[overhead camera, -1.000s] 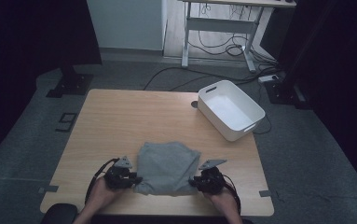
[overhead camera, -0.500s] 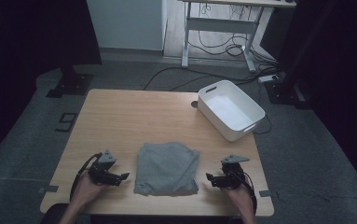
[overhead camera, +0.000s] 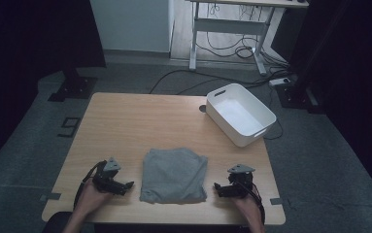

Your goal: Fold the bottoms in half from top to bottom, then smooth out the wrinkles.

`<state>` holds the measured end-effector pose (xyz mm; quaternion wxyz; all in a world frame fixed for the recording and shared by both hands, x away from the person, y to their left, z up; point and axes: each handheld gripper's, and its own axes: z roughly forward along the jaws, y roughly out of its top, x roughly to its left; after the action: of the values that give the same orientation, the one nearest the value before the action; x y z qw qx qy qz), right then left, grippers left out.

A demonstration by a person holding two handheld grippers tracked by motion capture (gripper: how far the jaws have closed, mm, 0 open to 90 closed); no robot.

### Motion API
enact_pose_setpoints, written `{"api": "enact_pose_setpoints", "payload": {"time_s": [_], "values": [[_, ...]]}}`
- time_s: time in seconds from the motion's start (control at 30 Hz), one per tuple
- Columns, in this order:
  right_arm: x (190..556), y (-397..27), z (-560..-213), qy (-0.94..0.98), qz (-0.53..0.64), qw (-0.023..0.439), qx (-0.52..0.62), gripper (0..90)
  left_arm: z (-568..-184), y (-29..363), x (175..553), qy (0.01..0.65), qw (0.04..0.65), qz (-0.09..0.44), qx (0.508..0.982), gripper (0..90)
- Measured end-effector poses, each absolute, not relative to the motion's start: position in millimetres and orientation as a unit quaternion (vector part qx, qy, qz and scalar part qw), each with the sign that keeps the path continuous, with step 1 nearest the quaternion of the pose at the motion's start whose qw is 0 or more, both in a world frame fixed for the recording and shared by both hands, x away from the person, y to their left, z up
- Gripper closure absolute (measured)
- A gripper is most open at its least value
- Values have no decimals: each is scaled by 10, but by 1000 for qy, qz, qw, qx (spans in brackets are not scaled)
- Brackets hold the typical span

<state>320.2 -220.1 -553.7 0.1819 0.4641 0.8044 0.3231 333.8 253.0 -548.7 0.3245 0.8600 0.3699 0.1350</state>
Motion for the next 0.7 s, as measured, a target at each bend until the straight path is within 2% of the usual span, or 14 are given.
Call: {"api": "enact_pose_setpoints", "payload": {"time_s": [0.7], "values": [[3196,-2225,-5568,798,337,190,462,0,-5486,2526,3324,376,323,137,858,0]]}}
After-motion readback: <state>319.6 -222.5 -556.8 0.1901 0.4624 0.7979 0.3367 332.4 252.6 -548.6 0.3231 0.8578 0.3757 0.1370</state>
